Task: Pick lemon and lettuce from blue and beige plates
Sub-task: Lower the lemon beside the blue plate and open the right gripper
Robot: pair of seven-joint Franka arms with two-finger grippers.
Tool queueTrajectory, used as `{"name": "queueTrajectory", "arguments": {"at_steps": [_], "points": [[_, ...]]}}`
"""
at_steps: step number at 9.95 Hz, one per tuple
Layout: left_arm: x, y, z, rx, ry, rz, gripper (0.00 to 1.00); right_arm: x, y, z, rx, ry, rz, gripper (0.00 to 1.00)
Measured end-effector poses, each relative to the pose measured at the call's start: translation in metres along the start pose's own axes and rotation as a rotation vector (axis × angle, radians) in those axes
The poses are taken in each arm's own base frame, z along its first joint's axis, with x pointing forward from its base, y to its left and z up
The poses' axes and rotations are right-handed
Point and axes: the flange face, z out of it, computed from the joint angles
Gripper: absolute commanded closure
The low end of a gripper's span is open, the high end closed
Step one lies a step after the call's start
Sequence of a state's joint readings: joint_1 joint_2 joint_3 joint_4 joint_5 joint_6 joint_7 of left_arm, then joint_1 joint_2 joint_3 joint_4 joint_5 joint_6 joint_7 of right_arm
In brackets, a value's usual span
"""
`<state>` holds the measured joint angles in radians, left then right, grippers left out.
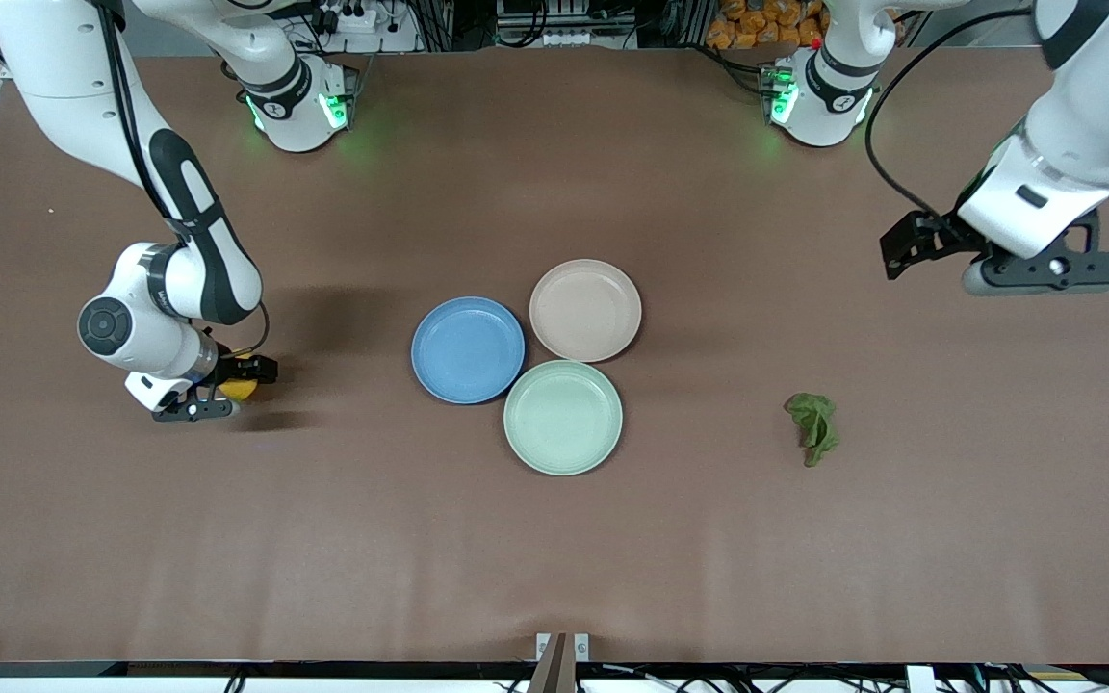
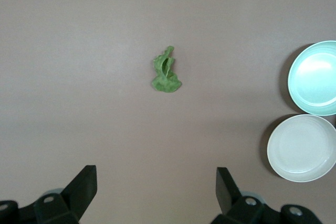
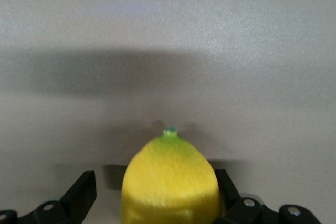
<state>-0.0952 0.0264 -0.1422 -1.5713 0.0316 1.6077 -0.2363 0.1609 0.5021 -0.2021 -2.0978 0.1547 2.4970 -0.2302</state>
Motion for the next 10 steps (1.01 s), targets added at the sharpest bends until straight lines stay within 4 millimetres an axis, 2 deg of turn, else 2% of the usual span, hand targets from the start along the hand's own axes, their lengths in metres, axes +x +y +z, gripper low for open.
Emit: {"name": "queueTrajectory", "arguments": {"at_steps": [2, 6, 10], "points": [[-0.007, 0.0, -0.013, -0.016, -0.044, -0.001, 0.0, 0.011, -0.002, -0.016, 0.021, -0.051, -0.005, 0.0], [-0.013, 0.0, -0.018, -0.02, -0.088, 0.07, 0.0, 0.047, 0.003, -0.073, 0.028, -0.026, -0.006, 0.0], [-0.014, 0.0, -0.029, -0.025, -0.073, 0.085, 0.0, 0.064, 0.013, -0.114, 0.028, -0.019, 0.001, 0.0]]}}
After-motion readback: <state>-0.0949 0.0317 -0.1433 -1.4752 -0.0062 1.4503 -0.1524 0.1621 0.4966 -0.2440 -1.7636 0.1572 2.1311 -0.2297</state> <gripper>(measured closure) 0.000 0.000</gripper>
